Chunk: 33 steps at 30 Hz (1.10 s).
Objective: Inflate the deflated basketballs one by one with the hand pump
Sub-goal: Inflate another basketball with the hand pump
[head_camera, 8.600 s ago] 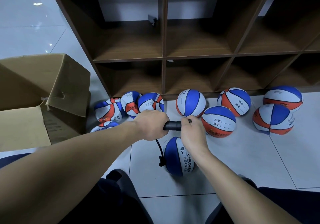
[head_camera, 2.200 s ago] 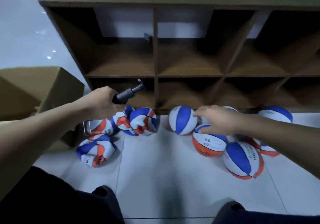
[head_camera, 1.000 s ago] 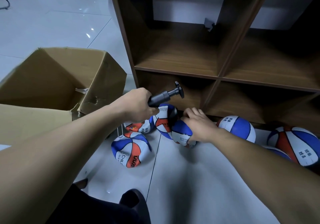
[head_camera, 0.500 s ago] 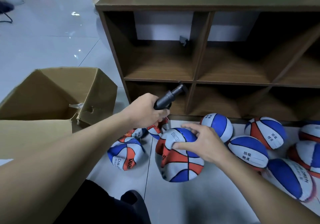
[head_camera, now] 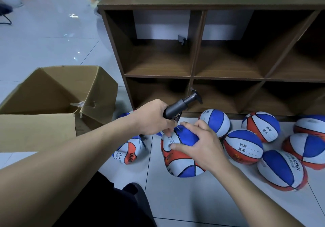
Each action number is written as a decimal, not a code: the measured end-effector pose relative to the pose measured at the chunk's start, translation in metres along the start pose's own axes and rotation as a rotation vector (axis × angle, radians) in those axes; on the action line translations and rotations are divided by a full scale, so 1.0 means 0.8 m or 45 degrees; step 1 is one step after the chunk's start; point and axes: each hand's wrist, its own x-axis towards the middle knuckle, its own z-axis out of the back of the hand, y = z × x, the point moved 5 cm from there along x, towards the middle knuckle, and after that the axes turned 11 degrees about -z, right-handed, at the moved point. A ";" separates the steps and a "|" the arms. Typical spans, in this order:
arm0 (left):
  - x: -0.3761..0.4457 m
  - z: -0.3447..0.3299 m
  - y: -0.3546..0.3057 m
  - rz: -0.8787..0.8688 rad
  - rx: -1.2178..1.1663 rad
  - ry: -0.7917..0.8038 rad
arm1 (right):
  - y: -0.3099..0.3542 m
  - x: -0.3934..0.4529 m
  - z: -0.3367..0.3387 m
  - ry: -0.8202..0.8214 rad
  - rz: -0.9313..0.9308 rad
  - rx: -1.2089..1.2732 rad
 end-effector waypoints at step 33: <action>0.001 -0.006 0.010 0.026 0.182 0.059 | 0.005 0.004 -0.002 -0.190 0.131 -0.119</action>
